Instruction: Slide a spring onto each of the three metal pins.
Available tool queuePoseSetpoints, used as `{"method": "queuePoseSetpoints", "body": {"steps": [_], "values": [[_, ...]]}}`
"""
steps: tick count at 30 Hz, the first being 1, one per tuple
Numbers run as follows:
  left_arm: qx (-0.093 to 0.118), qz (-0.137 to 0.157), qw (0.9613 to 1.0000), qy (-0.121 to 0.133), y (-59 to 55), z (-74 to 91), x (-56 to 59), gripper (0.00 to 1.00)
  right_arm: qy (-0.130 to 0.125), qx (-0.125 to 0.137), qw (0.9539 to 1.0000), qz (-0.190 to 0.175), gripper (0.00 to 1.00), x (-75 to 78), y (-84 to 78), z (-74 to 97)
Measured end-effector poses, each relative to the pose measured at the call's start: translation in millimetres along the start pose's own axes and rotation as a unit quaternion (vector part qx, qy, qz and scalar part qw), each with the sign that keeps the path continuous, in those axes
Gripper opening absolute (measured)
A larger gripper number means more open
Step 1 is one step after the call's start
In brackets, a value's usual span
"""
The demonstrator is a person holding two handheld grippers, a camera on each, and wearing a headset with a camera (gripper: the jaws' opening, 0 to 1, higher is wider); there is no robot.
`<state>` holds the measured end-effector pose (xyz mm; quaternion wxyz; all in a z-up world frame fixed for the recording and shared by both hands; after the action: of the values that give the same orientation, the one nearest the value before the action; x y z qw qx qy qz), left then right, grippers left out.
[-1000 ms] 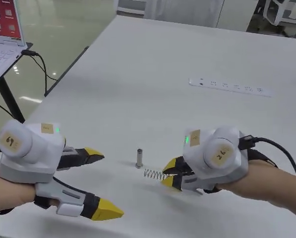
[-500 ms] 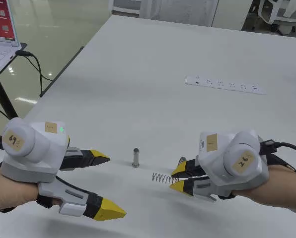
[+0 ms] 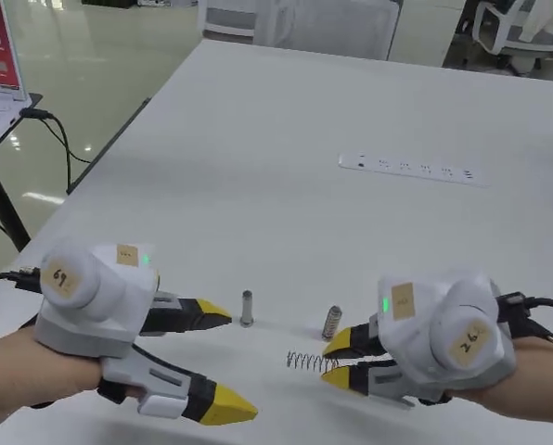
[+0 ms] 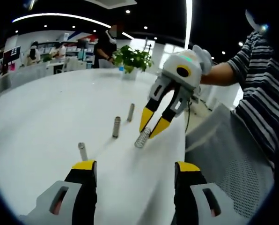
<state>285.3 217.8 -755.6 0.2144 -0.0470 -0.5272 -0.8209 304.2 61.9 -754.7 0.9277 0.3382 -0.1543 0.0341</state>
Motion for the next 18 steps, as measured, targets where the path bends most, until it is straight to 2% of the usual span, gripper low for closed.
{"method": "queuePoseSetpoints", "body": {"steps": [3, 6, 18], "values": [[-0.004, -0.011, 0.9999, -0.008, 4.5, -5.6, -0.9, 0.56, -0.001, 0.002, 1.0, 0.0, 0.07, 0.3, 1.1, 1.2], [0.003, -0.013, 0.9998, -0.012, 8.9, -9.7, -4.0, 0.51, -0.001, 0.004, 1.0, -0.001, 0.07, 0.4, 1.8, 2.0], [0.01, -0.033, 0.9987, -0.038, 19.9, -33.7, -1.8, 0.36, 0.0, 0.015, 0.9999, -0.001, 0.07, -1.3, 5.0, 7.8]]}}
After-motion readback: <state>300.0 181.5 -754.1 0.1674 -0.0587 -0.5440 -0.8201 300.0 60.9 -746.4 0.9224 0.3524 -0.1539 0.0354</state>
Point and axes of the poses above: the centre of the closed fingertips' face, and the gripper's own axes: z roughly backward along the fingers, x roughly to its right, y roughly out of its top, the point moved 7 cm from there along z, roughly backward along the fingers, and after that the axes turned 10 degrees about -y, right-handed, at the moved point
